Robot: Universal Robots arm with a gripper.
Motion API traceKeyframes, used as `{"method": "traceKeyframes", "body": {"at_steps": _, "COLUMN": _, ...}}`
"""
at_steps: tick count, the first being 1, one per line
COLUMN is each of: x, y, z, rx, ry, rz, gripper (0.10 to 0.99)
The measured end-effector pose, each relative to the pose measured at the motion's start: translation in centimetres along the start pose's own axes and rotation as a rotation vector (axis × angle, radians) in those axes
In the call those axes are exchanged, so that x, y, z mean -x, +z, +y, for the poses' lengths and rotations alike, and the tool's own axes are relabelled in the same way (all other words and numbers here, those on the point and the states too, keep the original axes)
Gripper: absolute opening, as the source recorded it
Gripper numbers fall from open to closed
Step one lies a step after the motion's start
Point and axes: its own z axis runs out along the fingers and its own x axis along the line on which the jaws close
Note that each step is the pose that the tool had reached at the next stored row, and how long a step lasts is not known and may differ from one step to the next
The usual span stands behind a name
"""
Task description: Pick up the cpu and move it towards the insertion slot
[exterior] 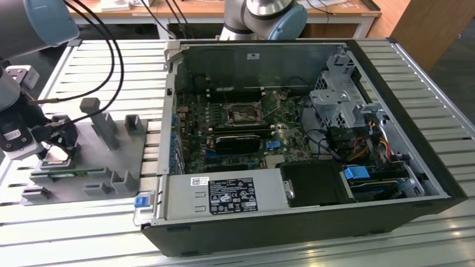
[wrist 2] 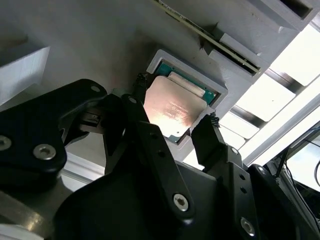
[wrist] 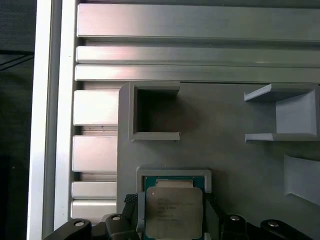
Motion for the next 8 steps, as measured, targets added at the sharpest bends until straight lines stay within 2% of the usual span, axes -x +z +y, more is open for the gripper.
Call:
{"method": "traceKeyframes", "body": {"at_steps": 4, "x": -0.04, "y": 0.0, "z": 0.01, "rx": 0.006, "ry": 0.001, "rz": 0.0, "gripper": 0.635}}
{"method": "traceKeyframes", "body": {"at_steps": 8, "x": -0.03, "y": 0.01, "z": 0.0, "rx": 0.007, "ry": 0.001, "rz": 0.0, "gripper": 0.635}}
